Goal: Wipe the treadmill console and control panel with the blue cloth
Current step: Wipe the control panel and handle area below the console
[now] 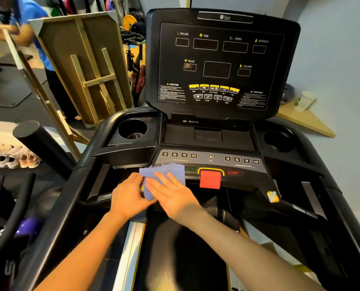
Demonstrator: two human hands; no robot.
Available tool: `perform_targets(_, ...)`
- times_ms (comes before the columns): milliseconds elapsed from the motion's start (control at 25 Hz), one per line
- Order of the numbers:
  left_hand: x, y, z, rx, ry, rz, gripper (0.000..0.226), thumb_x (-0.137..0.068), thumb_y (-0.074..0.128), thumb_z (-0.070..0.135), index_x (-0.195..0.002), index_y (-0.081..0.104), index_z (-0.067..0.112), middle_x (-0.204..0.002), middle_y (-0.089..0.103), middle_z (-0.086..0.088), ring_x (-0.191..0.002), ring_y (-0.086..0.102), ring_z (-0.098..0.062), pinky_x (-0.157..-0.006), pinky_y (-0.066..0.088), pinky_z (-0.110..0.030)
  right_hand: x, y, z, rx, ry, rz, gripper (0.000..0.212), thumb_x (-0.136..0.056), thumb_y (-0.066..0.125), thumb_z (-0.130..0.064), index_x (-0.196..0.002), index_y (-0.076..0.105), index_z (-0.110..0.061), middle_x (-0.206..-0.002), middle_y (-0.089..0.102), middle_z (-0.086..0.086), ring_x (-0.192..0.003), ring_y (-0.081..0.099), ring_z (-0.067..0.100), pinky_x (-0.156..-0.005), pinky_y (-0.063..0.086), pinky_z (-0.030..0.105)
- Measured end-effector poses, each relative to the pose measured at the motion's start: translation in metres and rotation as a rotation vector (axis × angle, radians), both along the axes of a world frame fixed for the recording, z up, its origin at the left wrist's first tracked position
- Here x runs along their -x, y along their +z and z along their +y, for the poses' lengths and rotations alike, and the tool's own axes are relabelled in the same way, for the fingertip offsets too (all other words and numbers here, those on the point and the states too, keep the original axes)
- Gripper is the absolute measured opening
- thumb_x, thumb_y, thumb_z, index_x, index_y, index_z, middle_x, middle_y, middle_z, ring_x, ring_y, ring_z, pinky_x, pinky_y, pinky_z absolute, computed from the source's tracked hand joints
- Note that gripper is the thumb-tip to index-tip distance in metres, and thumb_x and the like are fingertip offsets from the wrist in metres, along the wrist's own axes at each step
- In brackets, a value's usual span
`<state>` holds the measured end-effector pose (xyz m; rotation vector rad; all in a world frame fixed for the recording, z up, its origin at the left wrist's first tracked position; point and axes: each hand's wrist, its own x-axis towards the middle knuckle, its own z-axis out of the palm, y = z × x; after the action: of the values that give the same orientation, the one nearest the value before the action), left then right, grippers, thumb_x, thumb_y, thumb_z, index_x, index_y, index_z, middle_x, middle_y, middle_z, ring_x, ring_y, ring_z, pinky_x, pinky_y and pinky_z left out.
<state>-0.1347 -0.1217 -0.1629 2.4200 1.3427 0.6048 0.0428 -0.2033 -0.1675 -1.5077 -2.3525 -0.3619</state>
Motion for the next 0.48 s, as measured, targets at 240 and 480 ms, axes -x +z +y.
perform_targets(240, 0.001, 0.002, 0.0, -0.017, -0.006, 0.029, 0.078, -0.07, 0.057, 0.077, -0.127, 0.058, 0.024, -0.109, 0.063, 0.009, -0.087, 0.063, -0.007, -0.064, 0.055, -0.025, -0.059, 0.008, -0.018, 0.043, -0.023, -0.082, 0.082, -0.073, 0.073, 0.009, -0.148, 0.044, -0.008, -0.154, 0.049, 0.006, -0.148, 0.033, 0.028, -0.123, 0.02, 0.047)
perform_targets(480, -0.001, 0.004, -0.001, -0.018, 0.01, 0.032, 0.074, -0.069, 0.058, 0.076, -0.123, 0.058, 0.025, -0.107, 0.064, 0.009, -0.086, 0.062, -0.008, -0.064, 0.054, -0.024, -0.116, 0.003, -0.047, -0.019, -0.067, -0.131, 0.076, -0.083, 0.073, 0.004, -0.15, 0.041, -0.008, -0.156, 0.045, 0.006, -0.149, 0.033, 0.03, -0.122, 0.027, 0.048)
